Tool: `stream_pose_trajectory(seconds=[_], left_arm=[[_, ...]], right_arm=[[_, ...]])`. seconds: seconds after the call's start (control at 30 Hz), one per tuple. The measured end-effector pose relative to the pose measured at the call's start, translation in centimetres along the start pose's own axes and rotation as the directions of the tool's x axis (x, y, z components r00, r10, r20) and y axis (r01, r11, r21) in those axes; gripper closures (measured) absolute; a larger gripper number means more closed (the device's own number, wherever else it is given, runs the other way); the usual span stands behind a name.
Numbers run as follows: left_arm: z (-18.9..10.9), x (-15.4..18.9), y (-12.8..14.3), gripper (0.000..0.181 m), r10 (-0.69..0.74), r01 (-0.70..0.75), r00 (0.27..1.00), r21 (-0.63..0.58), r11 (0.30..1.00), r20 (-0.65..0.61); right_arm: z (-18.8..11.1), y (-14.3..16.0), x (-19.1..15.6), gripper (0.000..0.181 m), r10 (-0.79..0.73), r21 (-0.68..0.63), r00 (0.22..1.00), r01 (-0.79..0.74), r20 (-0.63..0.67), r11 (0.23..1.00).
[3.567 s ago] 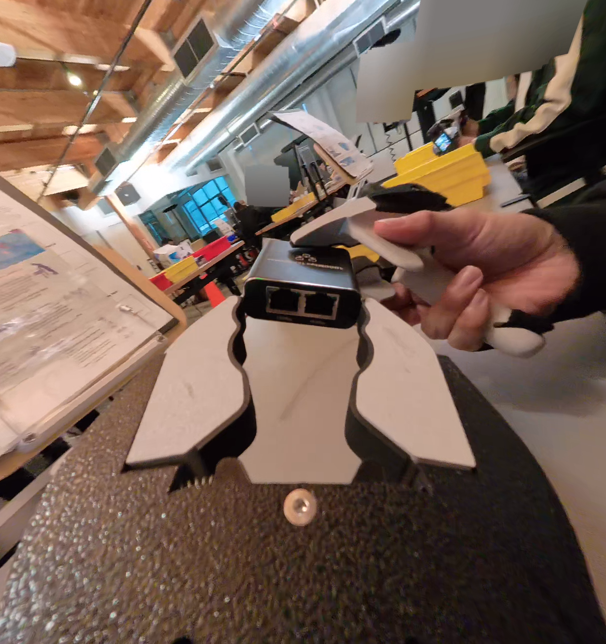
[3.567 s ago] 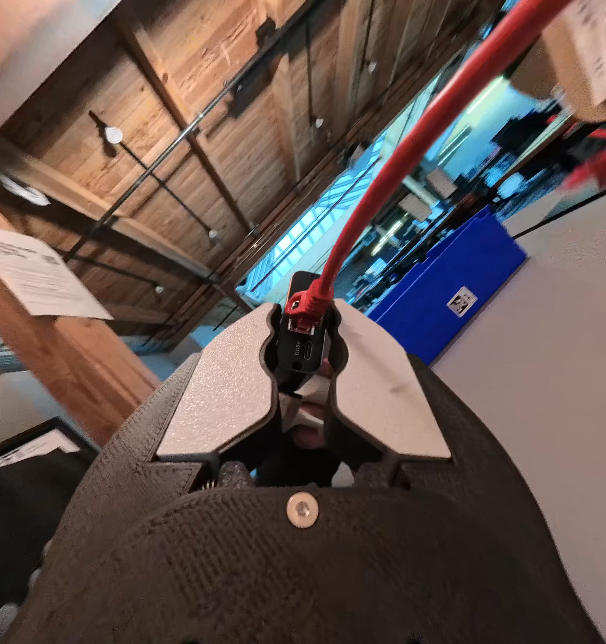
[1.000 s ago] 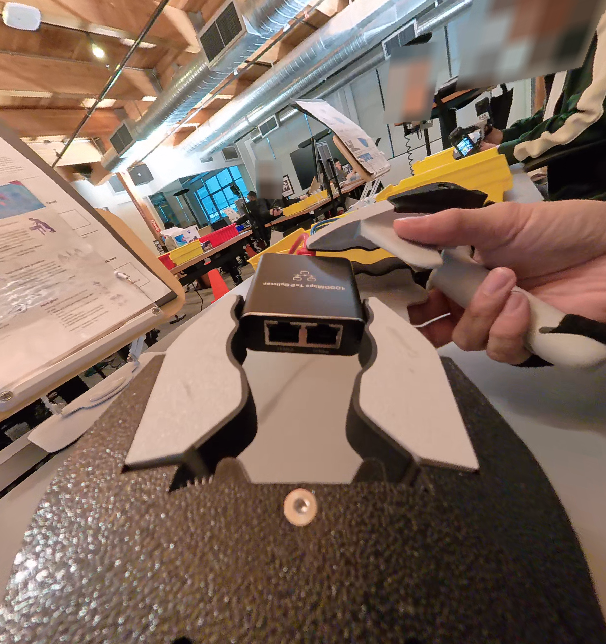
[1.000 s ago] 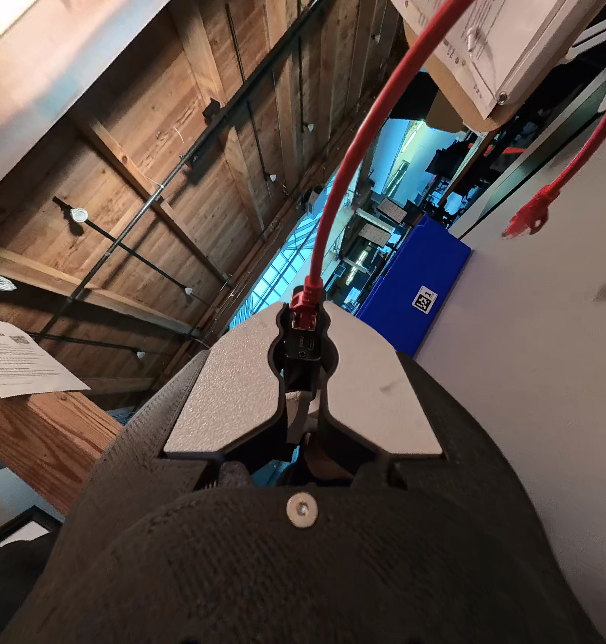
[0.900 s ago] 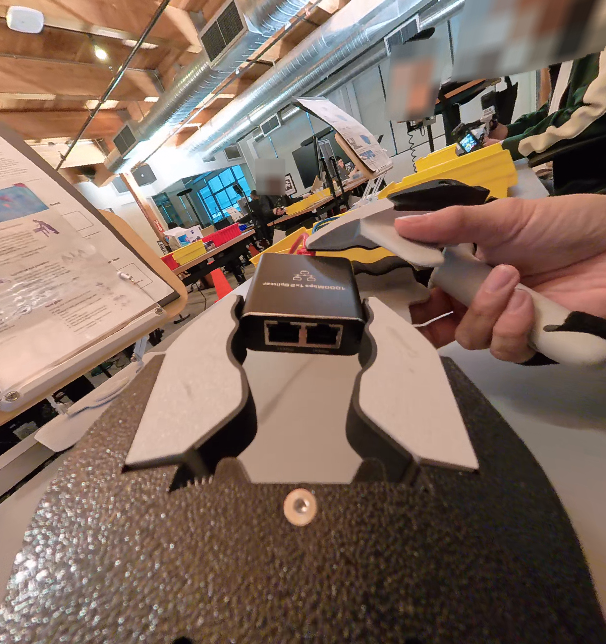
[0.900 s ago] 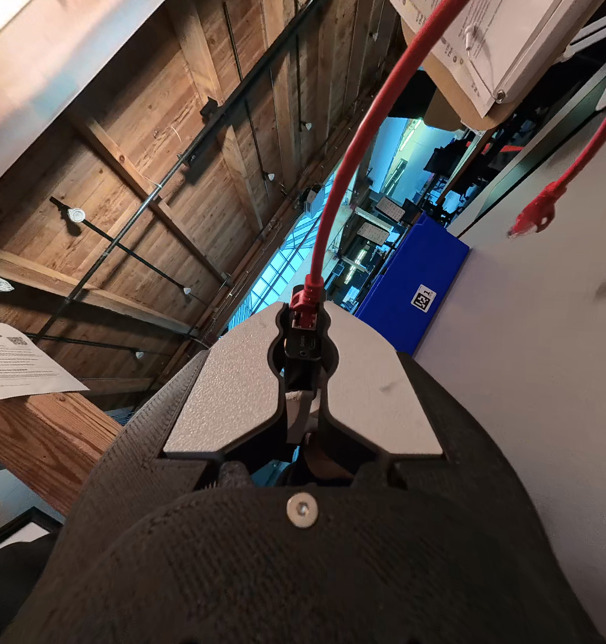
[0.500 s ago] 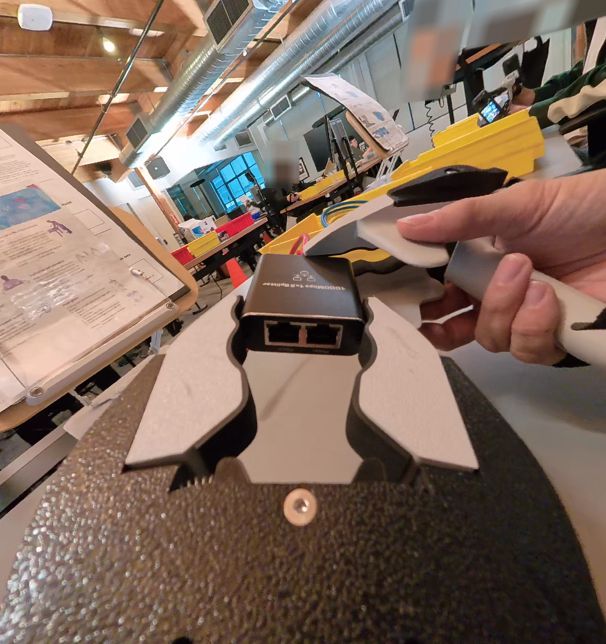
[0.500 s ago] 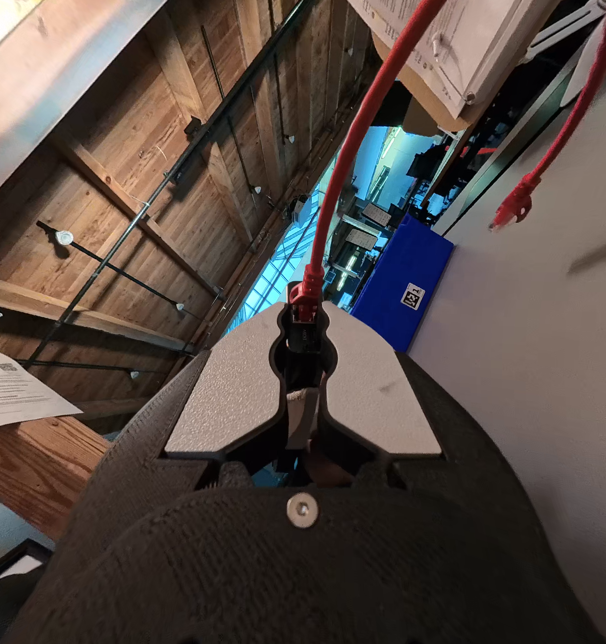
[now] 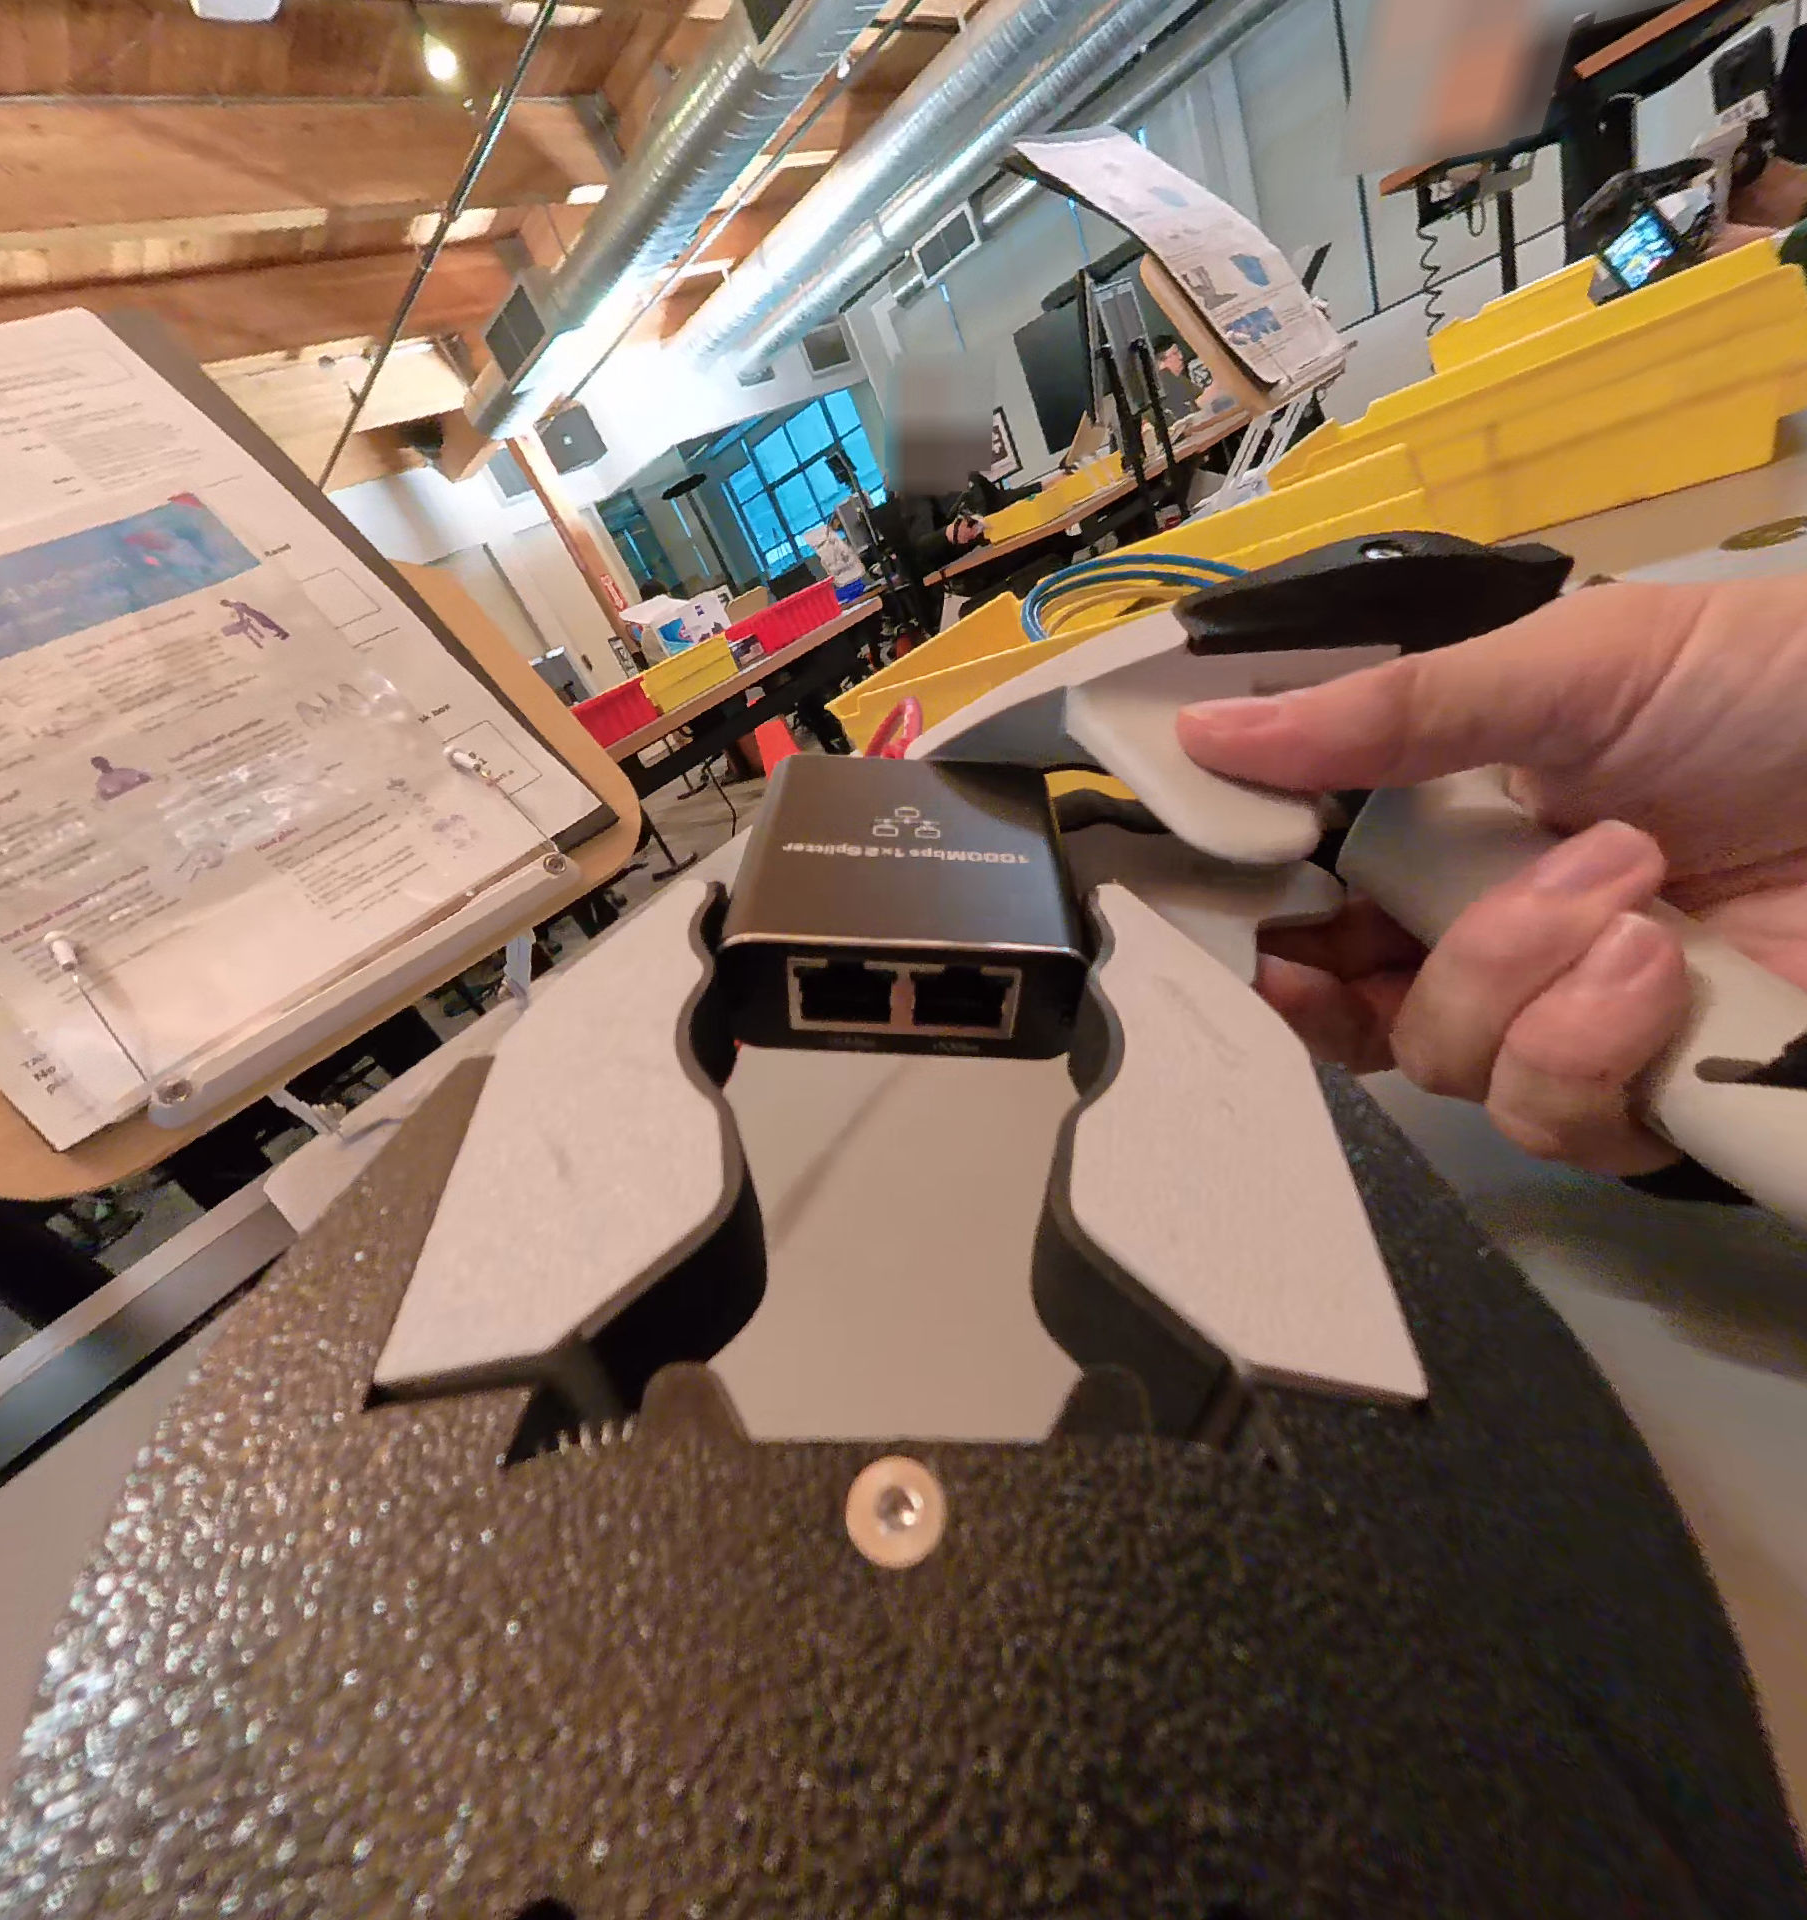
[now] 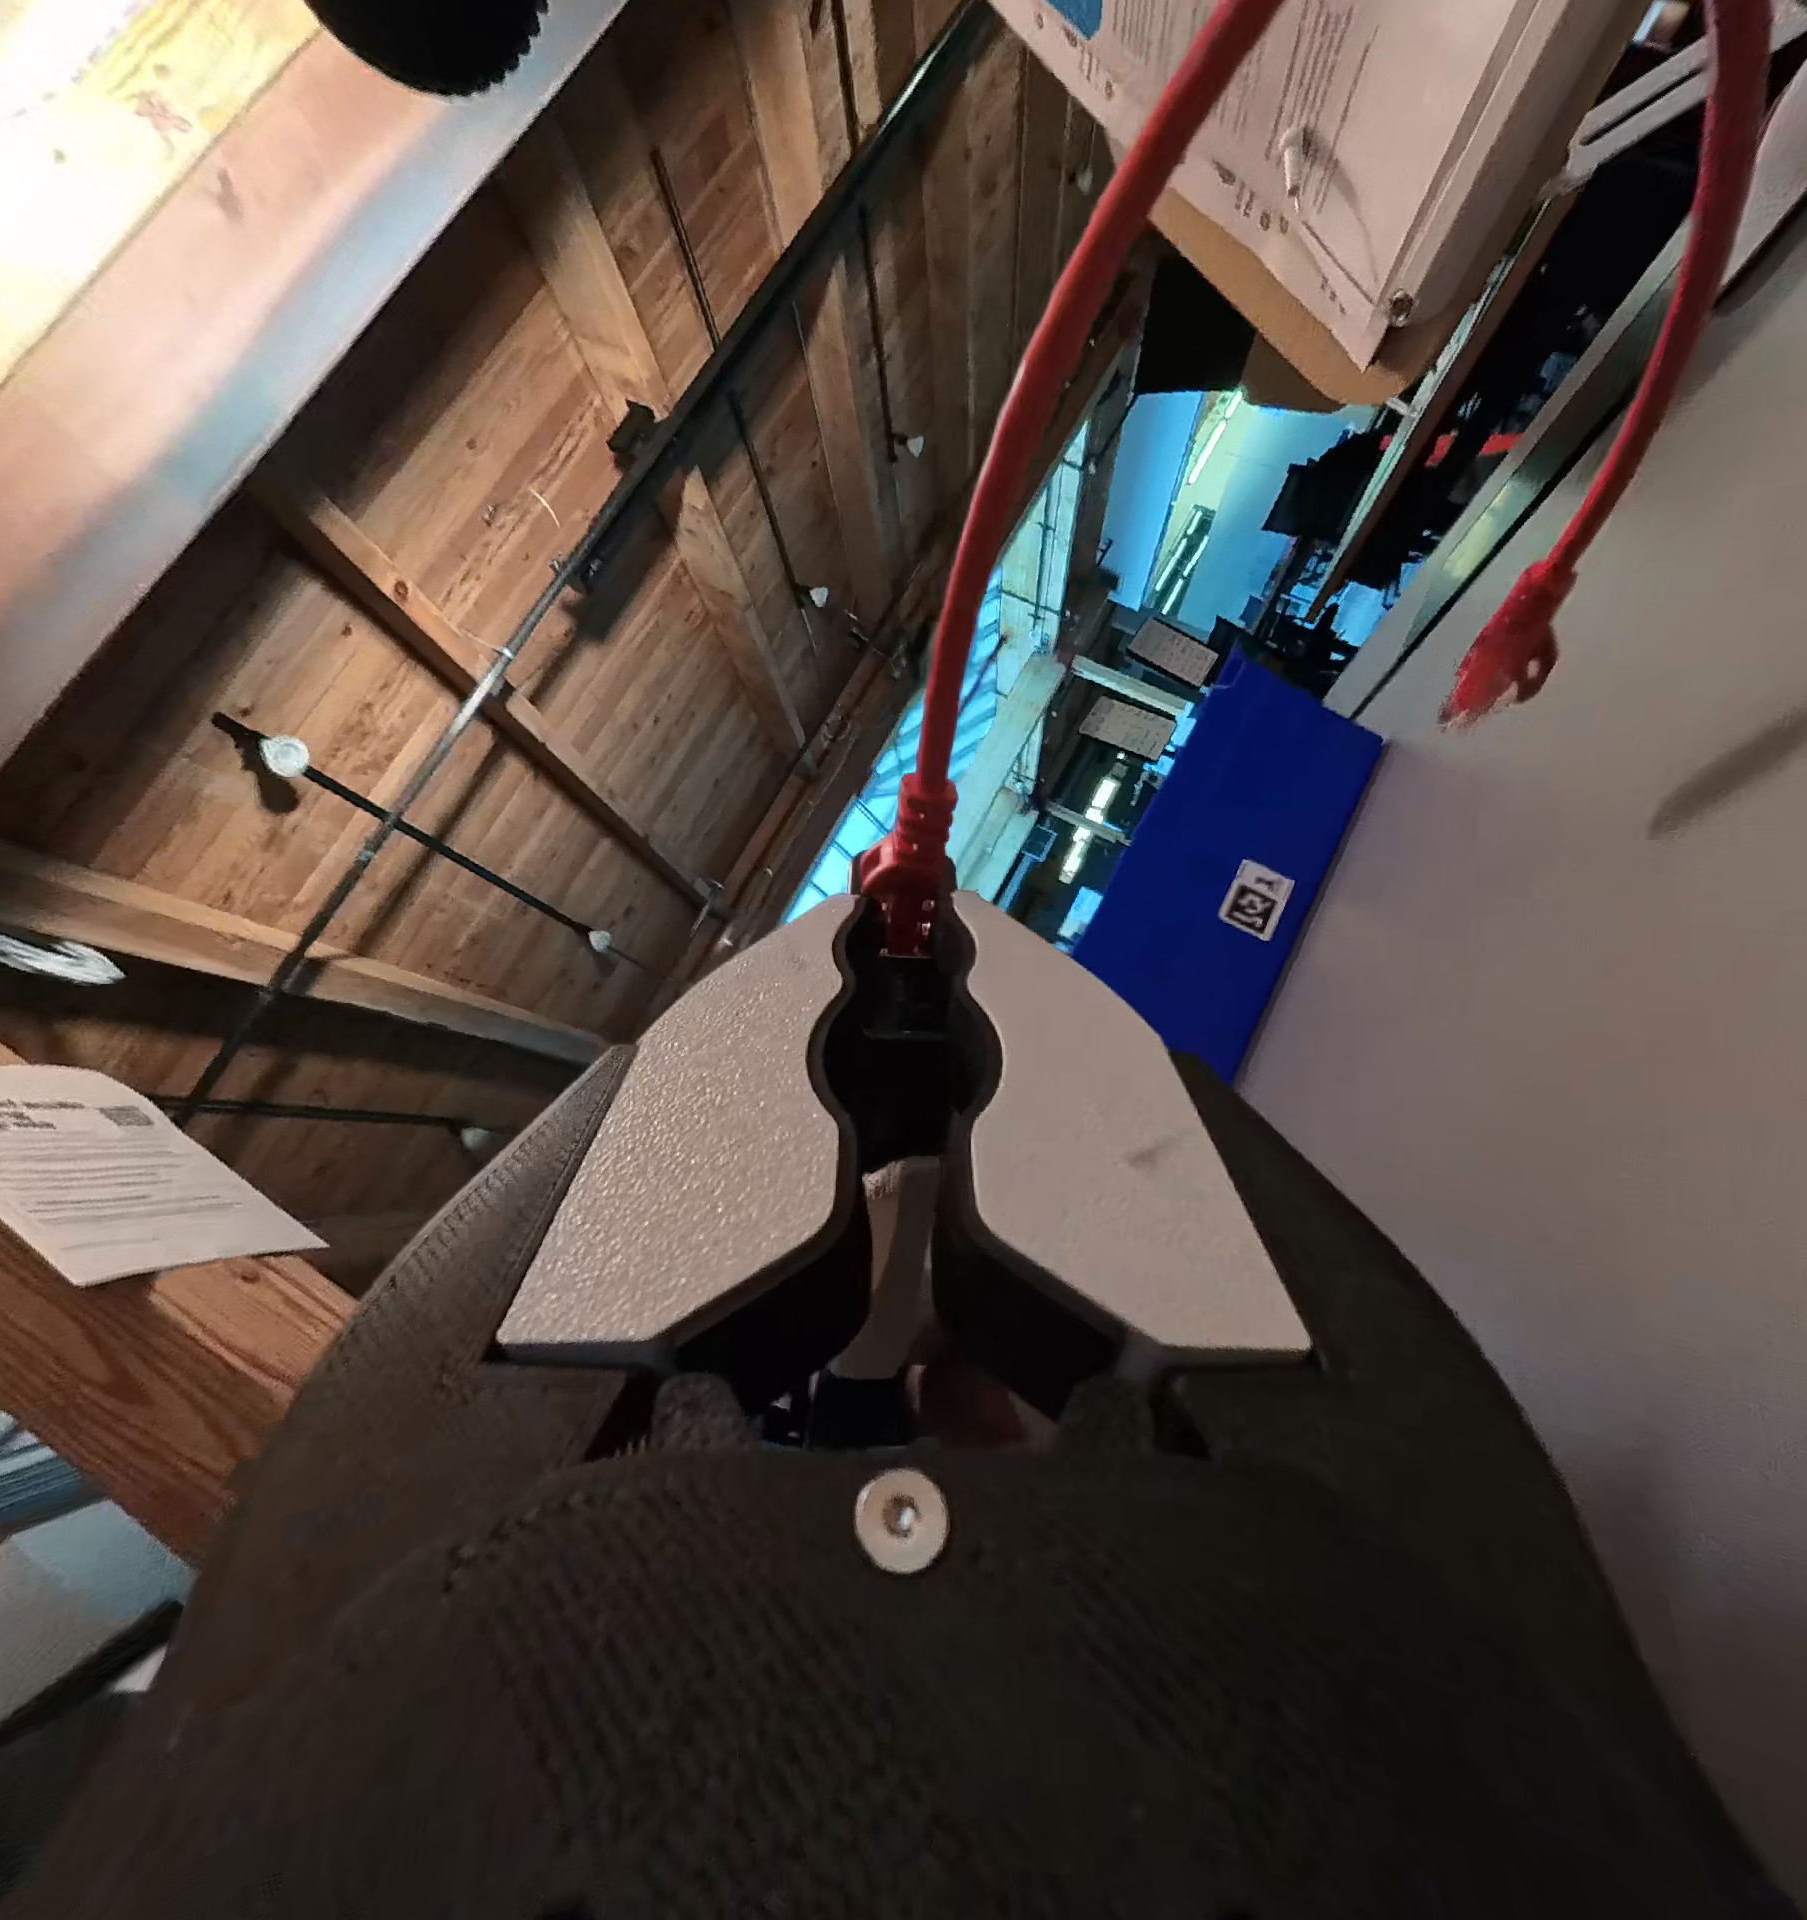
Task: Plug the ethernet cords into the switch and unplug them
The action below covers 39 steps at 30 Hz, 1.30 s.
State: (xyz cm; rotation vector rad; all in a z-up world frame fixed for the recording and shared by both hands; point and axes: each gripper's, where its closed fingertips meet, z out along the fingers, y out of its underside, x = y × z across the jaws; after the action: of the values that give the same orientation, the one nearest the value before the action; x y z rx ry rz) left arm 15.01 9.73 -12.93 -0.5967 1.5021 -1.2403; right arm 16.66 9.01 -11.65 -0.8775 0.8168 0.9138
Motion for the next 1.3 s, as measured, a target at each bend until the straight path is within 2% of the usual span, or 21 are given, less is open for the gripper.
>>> stream_pose_trajectory(seconds=[0.27,0.4,0.43,0.5,0.6,0.67,0.73,0.83,0.97,1.07,1.1,1.17,1.23,1.3], left_arm=[[-0.3,-0.9,-0.9,0.118,-0.035,0.032,0.998,0.072,0.997,0.053],[-0.6,-1.1,-1.1,0.118,-0.014,0.007,0.997,0.088,0.996,0.073],[-0.6,-1.0,-1.1,0.119,-0.02,0.014,0.998,0.097,0.995,0.061],[-0.7,-1.3,-1.0,0.119,-0.037,0.031,0.997,0.1,0.994,0.066],[-0.8,-1.7,-0.8,0.119,-0.056,0.049,0.996,0.1,0.994,0.069],[-0.8,-1.8,-0.6,0.119,-0.067,0.061,0.996,0.096,0.994,0.062],[-0.8,-1.8,-0.3,0.119,-0.072,0.066,0.996,0.09,0.994,0.058],[-0.9,-2.0,-0.2,0.119,-0.091,0.086,0.994,0.092,0.992,0.054],[-0.8,-1.9,-0.1,0.119,-0.098,0.094,0.994,0.09,0.991,0.045],[-0.8,-1.8,-0.1,0.119,-0.101,0.097,0.994,0.088,0.991,0.039],[-0.8,-1.8,0.0,0.119,-0.101,0.097,0.994,0.086,0.992,0.04],[-0.8,-1.7,0.0,0.119,-0.104,0.101,0.994,0.084,0.991,0.037],[-0.7,-1.6,0.0,0.119,-0.102,0.098,0.994,0.083,0.992,0.035],[-0.7,-1.5,0.0,0.119,-0.102,0.099,0.994,0.082,0.992,0.033]], right_arm=[[1.2,0.1,-1.0,0.171,-0.22,-0.075,0.974,0.223,0.055,0.972],[0.6,-1.7,-1.4,0.171,-0.211,0.04,0.974,0.208,0.082,0.977],[0.5,-1.7,-1.1,0.17,-0.223,0.015,0.971,0.223,0.082,0.975],[0.2,-1.9,-1.1,0.171,-0.348,-0.028,0.937,0.35,0.039,0.937],[-0.3,-2.3,-3.4,0.171,-0.493,-0.141,0.865,0.501,0.091,0.854],[-1.2,-4.2,-5.1,0.171,-0.595,-0.186,0.8,0.599,0.079,0.779],[-2.8,-6.4,-7.3,0.171,-0.673,-0.231,0.733,0.675,0.098,0.701],[-6.2,-10.7,-10.0,0.171,-0.764,-0.281,0.643,0.743,0.047,0.608],[-12.1,-14.9,-11.3,0.171,-0.79,-0.416,0.612,0.729,0.041,0.544],[-16.9,-17.8,-11.3,0.171,-0.756,-0.521,0.654,0.652,0.02,0.551],[-18.2,-19.1,-11.0,0.171,-0.767,-0.534,0.642,0.642,-0.019,0.55],[-20.5,-19.5,-10.4,0.171,-0.729,-0.619,0.684,0.577,0.008,0.534],[-21.3,-20.1,-9.7,0.171,-0.686,-0.653,0.727,0.515,-0.011,0.556],[-22.2,-19.7,-8.6,0.171,-0.642,-0.725,0.766,0.448,0.01,0.523]])
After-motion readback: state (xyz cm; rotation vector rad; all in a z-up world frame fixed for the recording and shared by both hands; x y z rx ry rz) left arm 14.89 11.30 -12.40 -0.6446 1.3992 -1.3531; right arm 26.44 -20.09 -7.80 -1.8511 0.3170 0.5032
